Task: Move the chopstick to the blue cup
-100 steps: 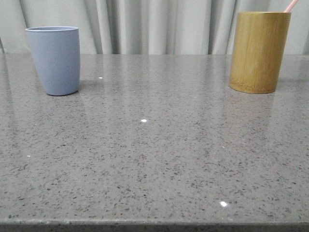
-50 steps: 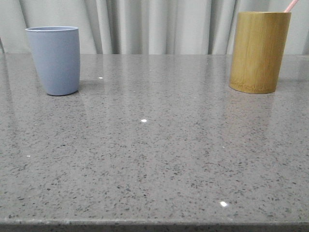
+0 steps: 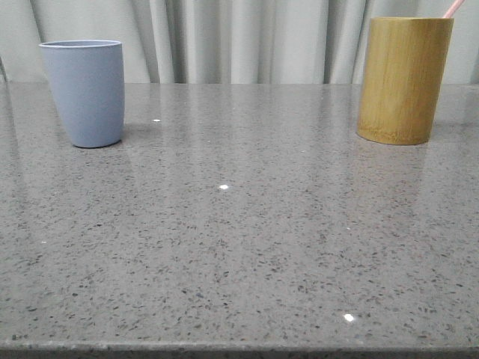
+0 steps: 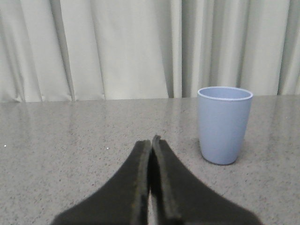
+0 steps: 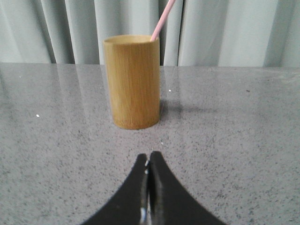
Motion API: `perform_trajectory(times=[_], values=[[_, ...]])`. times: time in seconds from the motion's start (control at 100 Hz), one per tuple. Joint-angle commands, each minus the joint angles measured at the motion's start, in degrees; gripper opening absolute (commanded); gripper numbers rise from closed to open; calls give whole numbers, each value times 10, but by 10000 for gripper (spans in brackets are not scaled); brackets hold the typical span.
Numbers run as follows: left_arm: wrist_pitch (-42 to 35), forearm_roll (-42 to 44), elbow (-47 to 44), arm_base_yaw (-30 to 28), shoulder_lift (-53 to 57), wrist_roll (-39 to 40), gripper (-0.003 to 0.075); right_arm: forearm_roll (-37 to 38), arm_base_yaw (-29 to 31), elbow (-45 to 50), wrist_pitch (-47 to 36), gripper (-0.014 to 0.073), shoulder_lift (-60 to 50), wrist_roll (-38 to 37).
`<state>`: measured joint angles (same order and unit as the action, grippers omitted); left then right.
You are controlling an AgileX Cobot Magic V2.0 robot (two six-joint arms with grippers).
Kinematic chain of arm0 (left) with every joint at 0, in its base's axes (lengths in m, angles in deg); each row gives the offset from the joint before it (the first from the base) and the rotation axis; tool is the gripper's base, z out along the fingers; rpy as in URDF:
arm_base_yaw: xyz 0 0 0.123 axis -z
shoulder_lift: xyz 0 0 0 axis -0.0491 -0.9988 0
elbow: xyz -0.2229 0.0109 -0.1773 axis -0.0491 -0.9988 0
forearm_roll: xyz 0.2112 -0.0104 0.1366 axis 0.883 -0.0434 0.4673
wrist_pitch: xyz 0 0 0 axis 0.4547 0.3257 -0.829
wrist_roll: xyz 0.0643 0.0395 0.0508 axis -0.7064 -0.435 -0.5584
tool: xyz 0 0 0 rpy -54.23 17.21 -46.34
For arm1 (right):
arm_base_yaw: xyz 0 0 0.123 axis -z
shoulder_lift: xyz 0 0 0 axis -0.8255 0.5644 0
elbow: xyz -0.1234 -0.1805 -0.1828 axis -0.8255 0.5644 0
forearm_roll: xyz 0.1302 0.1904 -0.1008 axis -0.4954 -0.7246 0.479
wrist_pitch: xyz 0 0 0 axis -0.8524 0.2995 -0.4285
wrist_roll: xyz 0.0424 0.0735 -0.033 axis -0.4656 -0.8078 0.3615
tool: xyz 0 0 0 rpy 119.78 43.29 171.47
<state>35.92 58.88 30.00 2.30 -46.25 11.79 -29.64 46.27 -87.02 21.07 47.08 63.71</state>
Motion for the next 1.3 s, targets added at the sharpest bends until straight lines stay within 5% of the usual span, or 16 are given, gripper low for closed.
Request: perform_trajectory(times=[0.0, 0.43, 1.14, 1.29], values=[[9, -18, 68, -1, -30, 7, -19, -3, 4, -78, 40, -68, 24, -3], [337, -44, 379, -1, -271, 7, -19, 19, 4, -363, 299, -68, 172, -2], [359, -44, 406, -1, -336, 7, -16, 19, 4, -377, 269, -67, 192, -2], [359, -44, 406, -1, -336, 7, 129, 19, 4, -377, 268, -54, 192, -2]])
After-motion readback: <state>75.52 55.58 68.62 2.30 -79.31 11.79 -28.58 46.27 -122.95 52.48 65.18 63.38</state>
